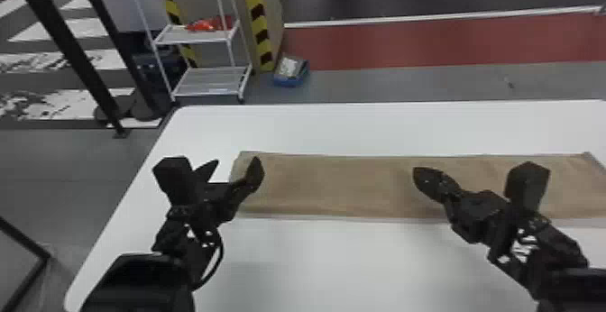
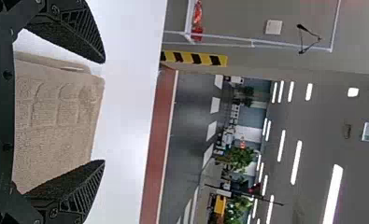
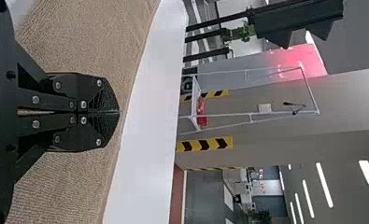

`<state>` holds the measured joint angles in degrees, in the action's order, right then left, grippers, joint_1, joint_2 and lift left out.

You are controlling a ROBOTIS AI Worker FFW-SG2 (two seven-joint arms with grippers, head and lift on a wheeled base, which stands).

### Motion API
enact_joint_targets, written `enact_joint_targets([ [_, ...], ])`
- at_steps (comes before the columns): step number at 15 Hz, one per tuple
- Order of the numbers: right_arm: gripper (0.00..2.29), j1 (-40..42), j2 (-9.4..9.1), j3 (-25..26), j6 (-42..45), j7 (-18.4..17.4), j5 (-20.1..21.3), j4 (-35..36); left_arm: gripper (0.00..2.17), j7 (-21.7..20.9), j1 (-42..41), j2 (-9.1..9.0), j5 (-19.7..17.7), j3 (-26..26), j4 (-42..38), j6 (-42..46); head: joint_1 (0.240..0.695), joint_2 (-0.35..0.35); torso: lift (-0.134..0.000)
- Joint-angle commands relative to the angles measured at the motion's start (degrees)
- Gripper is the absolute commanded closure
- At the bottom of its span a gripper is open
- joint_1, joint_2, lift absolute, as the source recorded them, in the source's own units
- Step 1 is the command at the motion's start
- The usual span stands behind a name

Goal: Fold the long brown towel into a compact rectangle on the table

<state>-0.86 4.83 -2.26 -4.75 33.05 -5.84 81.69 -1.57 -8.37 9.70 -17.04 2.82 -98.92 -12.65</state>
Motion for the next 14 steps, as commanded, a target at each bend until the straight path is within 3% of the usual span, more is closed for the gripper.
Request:
enact_joint_targets([
  [1,1.66,1.0,0.0,0.4,1.8,0.0,-0.1,-0.7,0.13,-0.5,1.7,0.05,0.3,0.4,1.6,-3.0,0.695,0.16,-0.125],
  [5,1.66,2.7,0.0,1.2,3.0,0.7,-0.8,0.1,0.13,-0.3,5.7,0.32,2.8,0.4,6.6,-4.4,0.695,0.161,-0.125],
  [14,1.66,4.1,0.0,1.4,3.0,0.9,-0.9,3.4,0.3,-1.0,7.8,0.75,2.9,1.2,9.0,-11.0,0.695,0.176,-0.125],
])
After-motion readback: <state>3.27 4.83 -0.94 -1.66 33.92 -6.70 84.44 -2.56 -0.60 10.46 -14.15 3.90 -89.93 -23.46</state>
